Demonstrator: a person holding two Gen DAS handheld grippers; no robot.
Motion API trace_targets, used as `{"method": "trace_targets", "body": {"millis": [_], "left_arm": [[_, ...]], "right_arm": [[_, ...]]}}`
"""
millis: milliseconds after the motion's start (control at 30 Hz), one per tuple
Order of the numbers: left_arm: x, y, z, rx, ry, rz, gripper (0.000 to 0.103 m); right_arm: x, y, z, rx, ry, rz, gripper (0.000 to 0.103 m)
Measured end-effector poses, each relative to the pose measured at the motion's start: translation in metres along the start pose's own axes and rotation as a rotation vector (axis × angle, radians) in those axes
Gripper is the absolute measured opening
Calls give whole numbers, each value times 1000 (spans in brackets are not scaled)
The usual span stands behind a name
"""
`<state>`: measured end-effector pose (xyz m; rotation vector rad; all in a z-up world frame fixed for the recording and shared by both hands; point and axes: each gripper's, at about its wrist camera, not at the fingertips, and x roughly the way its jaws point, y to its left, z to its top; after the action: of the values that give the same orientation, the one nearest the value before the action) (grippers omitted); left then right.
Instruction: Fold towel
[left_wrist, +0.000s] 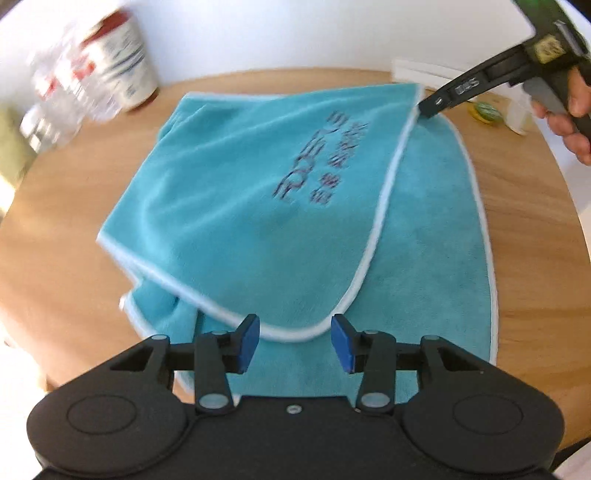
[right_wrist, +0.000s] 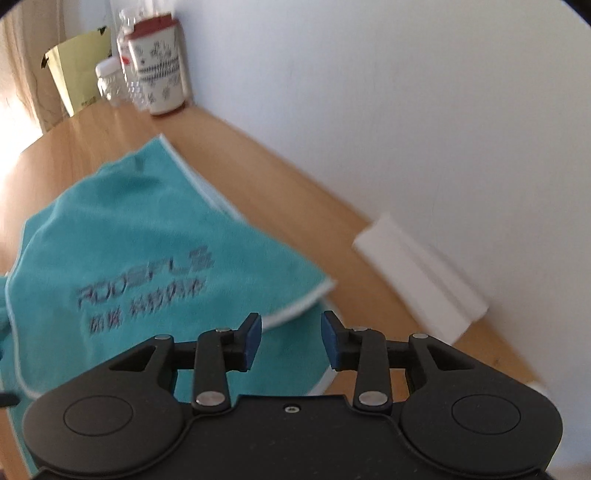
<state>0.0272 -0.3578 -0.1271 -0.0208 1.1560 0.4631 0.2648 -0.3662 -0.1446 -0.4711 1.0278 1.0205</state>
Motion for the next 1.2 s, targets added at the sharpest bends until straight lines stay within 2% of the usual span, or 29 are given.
{"method": "trace_targets", "body": {"millis": [267, 367, 400, 433, 467, 500, 600, 733, 767, 933, 1033, 1133, 1200], "left_arm": [[25, -12, 3, 155, -1, -78, 51], [28, -7, 5, 160, -4, -103, 50], [30, -3, 6, 150, -4, -126, 42], [31, 0, 6, 144, -4, -139, 27], [31, 3, 7, 136, -4, -138, 18], [32, 8, 8, 124, -2, -137, 12], [34, 22, 11, 74, 9, -173, 8], [34, 40, 15, 18, 10, -182, 7], [31, 42, 14, 9, 7, -181, 7], [19, 52, 13, -33, -1, -194, 7], [17, 57, 14, -21, 8, -217, 7], [18, 58, 17, 6, 15, -234, 7], [20, 59, 19, 20, 18, -239, 7]], "right_arm": [[-6, 6, -18, 47, 24, 12, 40], [-11, 9, -29, 59, 24, 16, 40], [-13, 8, -33, 64, 24, 15, 40], [-15, 8, -35, 70, 25, 14, 40], [-16, 7, -38, 76, 26, 15, 40], [-18, 5, -41, 87, 27, 17, 40], [-19, -1, -42, 117, 29, 31, 40], [-17, -13, -26, 169, -10, 31, 41], [-15, -16, -20, 194, -18, 34, 46], [6, -36, 11, 372, -21, 89, 47], [23, -47, 20, 500, 31, 108, 48], [33, -57, 20, 592, 45, 101, 48], [36, -61, 19, 636, 40, 127, 48]]}}
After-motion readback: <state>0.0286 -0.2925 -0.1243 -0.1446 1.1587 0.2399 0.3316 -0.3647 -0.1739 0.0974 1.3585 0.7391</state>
